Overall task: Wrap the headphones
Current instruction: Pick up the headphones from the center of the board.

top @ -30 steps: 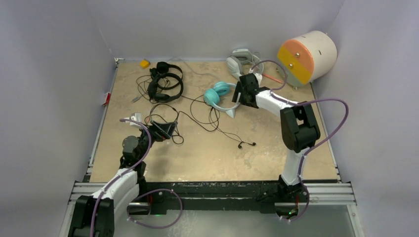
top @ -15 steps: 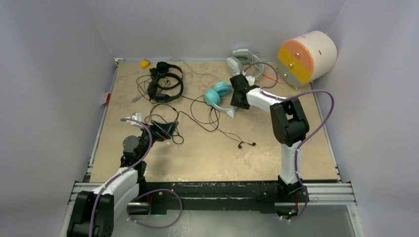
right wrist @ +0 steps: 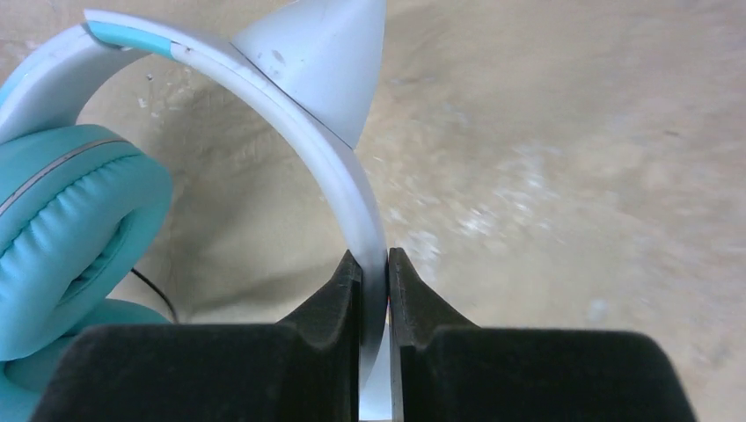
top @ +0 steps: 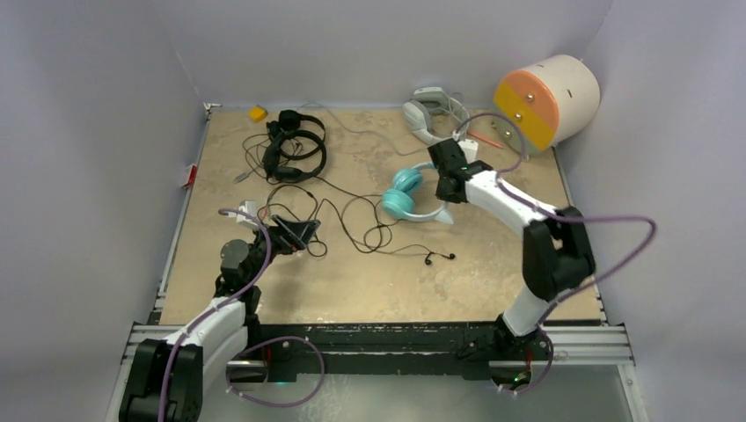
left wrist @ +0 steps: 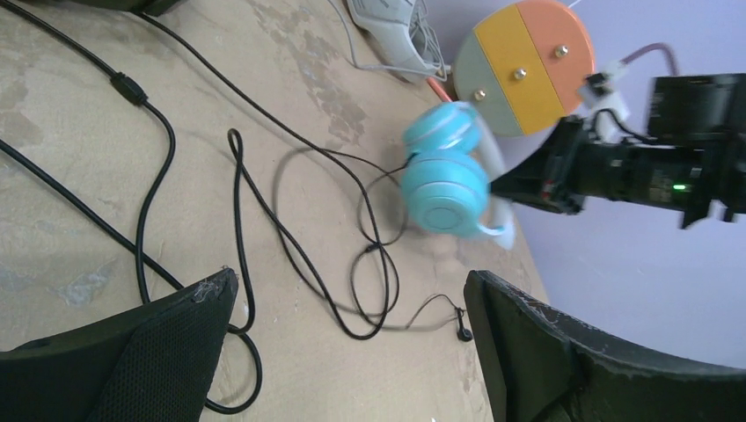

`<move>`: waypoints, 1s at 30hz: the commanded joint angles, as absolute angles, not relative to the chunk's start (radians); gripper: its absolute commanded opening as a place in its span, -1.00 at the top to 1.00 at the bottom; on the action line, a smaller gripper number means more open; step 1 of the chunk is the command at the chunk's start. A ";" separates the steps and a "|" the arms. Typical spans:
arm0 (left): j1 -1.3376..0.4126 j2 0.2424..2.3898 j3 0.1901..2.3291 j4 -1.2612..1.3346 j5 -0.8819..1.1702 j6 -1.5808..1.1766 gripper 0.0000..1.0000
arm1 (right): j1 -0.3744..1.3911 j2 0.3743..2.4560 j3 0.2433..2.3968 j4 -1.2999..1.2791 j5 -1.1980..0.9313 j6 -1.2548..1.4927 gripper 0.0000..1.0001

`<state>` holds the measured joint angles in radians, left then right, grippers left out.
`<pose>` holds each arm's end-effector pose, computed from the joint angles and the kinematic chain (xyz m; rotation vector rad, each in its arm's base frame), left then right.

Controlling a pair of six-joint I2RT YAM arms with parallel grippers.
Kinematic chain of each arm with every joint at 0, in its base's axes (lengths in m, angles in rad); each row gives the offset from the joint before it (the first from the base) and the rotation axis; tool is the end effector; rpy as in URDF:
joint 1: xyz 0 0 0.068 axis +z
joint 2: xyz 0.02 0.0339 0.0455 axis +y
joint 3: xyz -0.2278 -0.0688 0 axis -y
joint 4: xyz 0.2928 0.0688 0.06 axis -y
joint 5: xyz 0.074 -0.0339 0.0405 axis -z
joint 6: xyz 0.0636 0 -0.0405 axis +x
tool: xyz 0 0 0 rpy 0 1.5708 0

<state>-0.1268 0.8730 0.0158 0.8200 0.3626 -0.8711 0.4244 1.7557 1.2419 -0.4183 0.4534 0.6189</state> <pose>0.2392 -0.0532 0.1010 -0.3356 1.6787 -1.0486 0.3984 0.1494 0.1404 0.4104 2.3431 -0.0835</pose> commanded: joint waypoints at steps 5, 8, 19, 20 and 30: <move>-0.135 0.846 0.042 0.849 0.461 -0.845 -1.00 | 0.424 1.331 1.207 -0.532 0.532 0.505 1.00; -0.147 0.857 0.033 0.906 0.478 -0.845 -1.00 | 0.424 1.221 1.224 -0.577 0.535 0.475 1.00; -0.313 1.024 0.097 1.059 0.401 -0.806 -1.00 | 0.424 0.977 1.431 -0.749 0.502 0.405 1.00; -0.323 1.041 0.107 1.067 0.392 -0.803 -1.00 | 0.423 0.967 1.460 -0.763 0.492 0.400 1.00; -0.380 1.172 0.382 0.691 0.196 -0.781 -0.92 | 0.425 1.001 1.882 -0.981 0.666 0.357 1.00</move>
<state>-0.3748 1.1305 0.2634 0.8238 0.2737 -0.7837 0.4248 0.9768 1.6993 -0.9085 0.5285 0.3527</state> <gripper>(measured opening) 0.966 0.115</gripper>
